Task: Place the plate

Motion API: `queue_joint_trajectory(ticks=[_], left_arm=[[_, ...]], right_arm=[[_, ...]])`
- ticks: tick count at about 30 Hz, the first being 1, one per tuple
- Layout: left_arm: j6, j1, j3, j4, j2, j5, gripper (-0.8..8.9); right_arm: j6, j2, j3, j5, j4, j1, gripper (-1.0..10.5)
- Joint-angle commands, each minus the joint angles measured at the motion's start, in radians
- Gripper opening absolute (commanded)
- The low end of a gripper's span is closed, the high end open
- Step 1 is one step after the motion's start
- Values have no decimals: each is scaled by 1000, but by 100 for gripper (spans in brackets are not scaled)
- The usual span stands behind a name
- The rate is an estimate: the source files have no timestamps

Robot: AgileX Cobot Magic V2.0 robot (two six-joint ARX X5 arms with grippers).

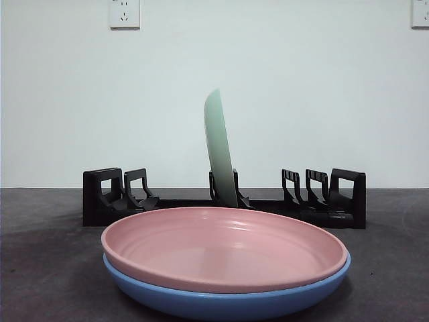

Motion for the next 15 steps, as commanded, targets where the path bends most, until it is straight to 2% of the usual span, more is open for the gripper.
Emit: queue_joint_trajectory(ticks=[1,6,15], left_arm=[[25,-6,26,11,-18,4,562],[25,-6,48,11,-52,4,562],[25,-6,68,11,-67,3,562]], right_arm=[[58,104,35,-2,68,27,441],[45,305,129,1,122,53,441],[33,695,434,-2,187,60,441]])
